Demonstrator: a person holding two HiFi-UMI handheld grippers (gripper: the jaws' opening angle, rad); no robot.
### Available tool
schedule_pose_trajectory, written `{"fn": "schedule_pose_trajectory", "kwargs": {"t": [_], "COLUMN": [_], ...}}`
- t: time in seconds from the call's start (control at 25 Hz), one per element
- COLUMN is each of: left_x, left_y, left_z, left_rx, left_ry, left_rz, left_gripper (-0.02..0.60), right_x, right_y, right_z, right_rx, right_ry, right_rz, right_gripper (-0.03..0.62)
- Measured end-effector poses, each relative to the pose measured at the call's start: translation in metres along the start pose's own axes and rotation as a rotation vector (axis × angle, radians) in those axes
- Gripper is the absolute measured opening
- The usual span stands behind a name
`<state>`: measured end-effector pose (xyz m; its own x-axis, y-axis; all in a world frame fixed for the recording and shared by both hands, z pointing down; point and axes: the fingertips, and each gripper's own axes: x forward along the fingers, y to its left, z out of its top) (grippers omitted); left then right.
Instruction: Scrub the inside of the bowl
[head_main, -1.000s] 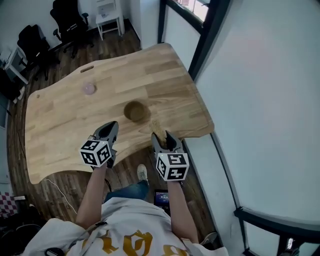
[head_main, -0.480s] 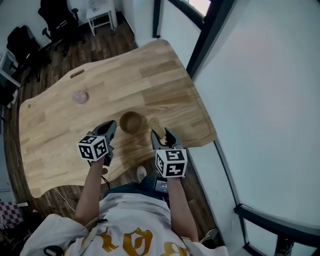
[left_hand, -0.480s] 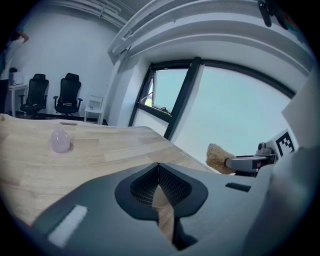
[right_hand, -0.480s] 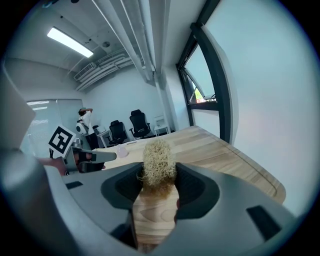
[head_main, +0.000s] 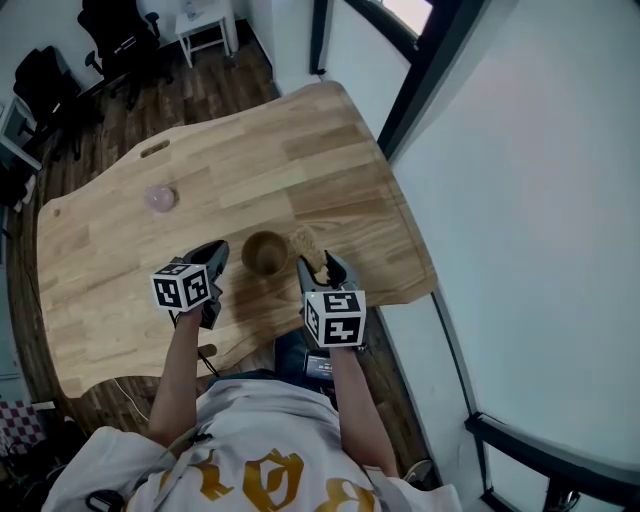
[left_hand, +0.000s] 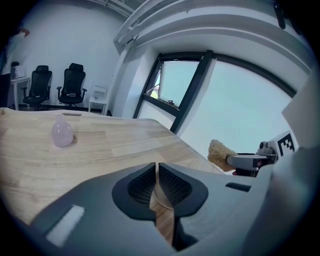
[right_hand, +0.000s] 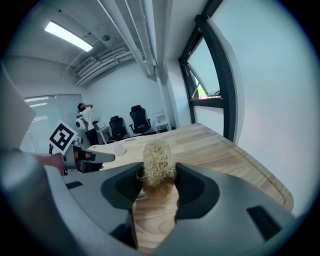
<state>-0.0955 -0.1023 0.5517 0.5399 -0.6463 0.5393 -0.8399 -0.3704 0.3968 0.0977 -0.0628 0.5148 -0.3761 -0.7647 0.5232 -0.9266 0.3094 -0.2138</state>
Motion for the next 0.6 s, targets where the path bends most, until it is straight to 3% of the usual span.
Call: {"fn": "schedule_pose_trajectory", "kwargs": {"t": [0.32, 0.6], "left_x": [0.019, 0.032], "left_y": [0.01, 0.013], "left_z": [-0.004, -0.015], "left_rx": [-0.02, -0.033], "left_ry": [0.033, 0.108], "left_rz": [-0.015, -0.068], "left_gripper": [0.006, 0.069], "right_x": [0.024, 0.042], "right_y": [0.01, 0.011], "right_z": [-0.003, -0.023], "right_rx": [-0.007, -0.047], "right_ry": [0.037, 0.125], "right_rz": [0.056, 0.083], "right_gripper": [0.181, 0.181]}}
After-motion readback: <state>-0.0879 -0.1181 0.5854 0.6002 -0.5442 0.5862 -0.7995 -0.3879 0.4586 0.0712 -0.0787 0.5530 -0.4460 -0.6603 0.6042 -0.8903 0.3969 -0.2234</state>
